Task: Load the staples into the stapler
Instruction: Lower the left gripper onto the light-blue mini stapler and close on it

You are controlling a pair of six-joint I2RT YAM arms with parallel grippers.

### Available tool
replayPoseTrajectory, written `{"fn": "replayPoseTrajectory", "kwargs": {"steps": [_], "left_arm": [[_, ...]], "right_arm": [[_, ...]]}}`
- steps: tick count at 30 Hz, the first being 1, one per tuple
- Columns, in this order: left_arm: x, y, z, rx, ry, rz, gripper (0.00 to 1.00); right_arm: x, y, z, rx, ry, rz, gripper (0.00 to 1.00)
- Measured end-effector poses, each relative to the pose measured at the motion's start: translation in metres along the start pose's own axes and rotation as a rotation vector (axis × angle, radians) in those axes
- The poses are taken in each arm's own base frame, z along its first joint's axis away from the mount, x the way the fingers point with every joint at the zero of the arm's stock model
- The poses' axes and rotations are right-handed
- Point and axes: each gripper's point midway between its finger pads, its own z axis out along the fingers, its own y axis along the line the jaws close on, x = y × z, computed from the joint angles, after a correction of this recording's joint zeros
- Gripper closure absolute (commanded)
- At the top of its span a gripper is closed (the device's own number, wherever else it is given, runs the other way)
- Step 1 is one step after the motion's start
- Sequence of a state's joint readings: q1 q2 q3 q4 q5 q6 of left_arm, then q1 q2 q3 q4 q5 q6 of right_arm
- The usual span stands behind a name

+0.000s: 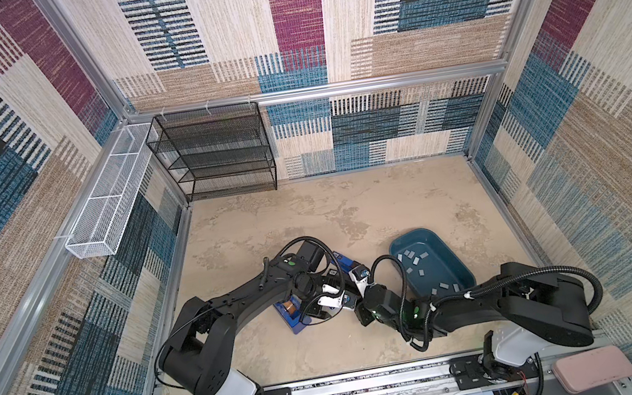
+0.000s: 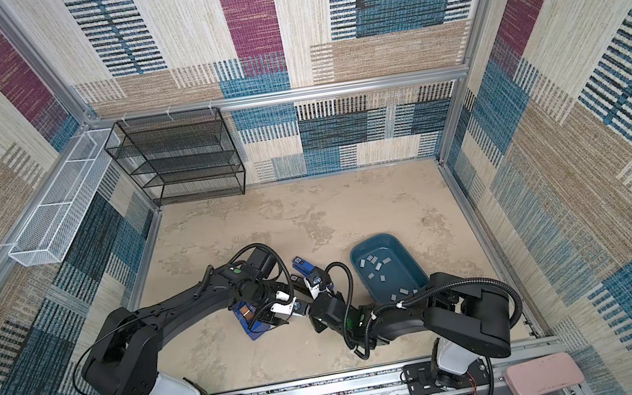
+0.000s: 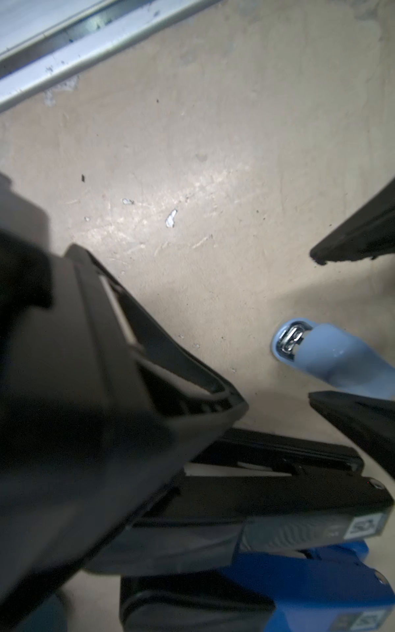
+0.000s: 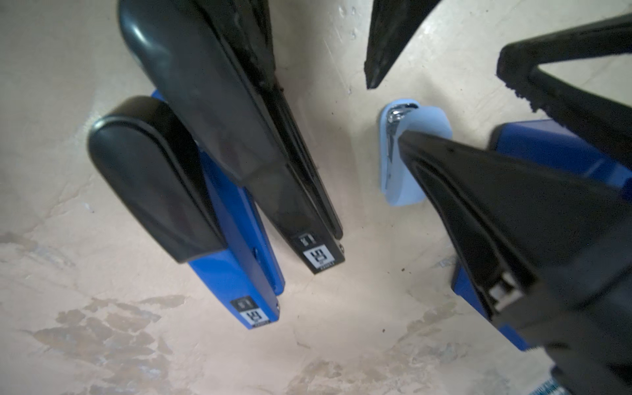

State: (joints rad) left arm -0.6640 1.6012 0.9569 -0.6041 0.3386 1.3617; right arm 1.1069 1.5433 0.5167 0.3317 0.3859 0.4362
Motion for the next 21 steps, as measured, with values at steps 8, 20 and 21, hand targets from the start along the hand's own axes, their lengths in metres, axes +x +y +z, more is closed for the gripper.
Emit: {"fn": "replayPoseTrajectory", "kwargs": {"steps": [8, 20, 21], "left_arm": [[0.003, 0.004, 0.019, 0.050, 0.034, 0.008, 0.49], [0.024, 0.011, 0.009, -0.018, 0.150, 0.004, 0.42], [0.024, 0.012, 0.009, -0.021, 0.149, 0.005, 0.43]], "right_arm": [[0.017, -0.015, -0.004, 0.047, 0.050, -0.021, 0.52], [0.006, -0.007, -0.003, 0.013, 0.009, 0.015, 0.52], [0.006, -0.007, -0.004, 0.013, 0.008, 0.018, 0.51]]}}
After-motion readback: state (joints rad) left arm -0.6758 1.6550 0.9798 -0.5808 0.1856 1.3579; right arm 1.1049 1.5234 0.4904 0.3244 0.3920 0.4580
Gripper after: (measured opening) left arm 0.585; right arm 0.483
